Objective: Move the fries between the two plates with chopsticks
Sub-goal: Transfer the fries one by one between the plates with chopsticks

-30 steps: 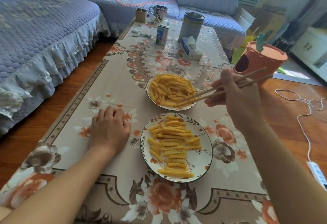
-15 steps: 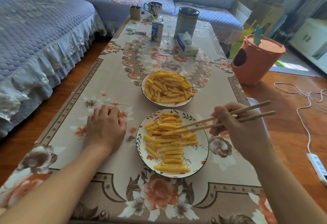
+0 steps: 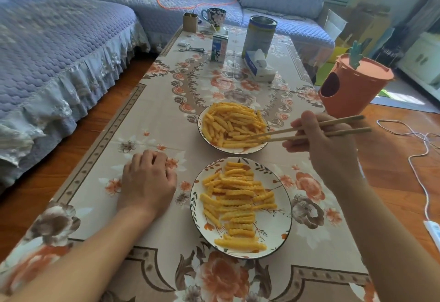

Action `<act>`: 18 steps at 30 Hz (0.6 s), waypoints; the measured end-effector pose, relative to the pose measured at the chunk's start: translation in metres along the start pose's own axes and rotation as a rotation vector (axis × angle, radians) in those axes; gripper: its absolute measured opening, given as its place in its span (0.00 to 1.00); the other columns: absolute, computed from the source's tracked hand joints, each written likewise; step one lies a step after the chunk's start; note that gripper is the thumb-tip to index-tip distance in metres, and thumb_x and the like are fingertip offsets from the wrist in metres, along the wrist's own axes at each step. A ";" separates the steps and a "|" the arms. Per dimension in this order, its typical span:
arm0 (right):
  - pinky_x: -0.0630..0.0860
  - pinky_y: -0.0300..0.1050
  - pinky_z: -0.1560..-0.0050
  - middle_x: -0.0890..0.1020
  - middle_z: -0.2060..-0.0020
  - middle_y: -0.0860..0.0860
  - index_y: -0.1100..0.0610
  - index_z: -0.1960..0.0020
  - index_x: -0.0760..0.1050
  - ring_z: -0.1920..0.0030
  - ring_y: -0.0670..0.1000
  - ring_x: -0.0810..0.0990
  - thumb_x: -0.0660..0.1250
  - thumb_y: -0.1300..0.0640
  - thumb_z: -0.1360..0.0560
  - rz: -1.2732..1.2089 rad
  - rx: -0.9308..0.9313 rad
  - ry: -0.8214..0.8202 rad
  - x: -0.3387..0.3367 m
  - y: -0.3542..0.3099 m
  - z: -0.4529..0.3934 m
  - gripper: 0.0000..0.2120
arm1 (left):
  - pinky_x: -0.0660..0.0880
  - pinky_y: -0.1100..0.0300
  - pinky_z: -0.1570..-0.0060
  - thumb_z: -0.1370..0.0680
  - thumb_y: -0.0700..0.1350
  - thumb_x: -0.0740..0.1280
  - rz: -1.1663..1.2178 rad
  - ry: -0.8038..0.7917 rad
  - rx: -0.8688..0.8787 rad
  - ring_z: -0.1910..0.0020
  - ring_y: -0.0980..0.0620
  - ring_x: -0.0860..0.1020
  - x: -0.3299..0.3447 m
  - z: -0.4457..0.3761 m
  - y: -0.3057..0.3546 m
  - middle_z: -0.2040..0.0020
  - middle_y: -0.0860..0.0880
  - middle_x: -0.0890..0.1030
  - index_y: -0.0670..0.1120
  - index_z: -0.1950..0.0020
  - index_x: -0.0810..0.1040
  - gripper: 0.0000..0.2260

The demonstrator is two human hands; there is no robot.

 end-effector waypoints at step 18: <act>0.77 0.35 0.72 0.83 0.70 0.55 0.60 0.57 0.81 0.74 0.47 0.83 0.65 0.54 0.17 0.289 -0.091 -0.102 0.035 0.013 -0.025 0.14 | 0.72 0.45 0.46 0.25 0.51 0.57 0.000 -0.009 -0.007 0.47 0.43 0.73 0.001 -0.001 0.000 0.47 0.44 0.77 0.47 0.45 0.77 0.16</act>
Point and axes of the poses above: each hand's wrist, its own z-axis away from the middle knuckle, its own x-axis out of the palm, y = z × x, the point moved 3 cm from there along -z, towards the middle knuckle
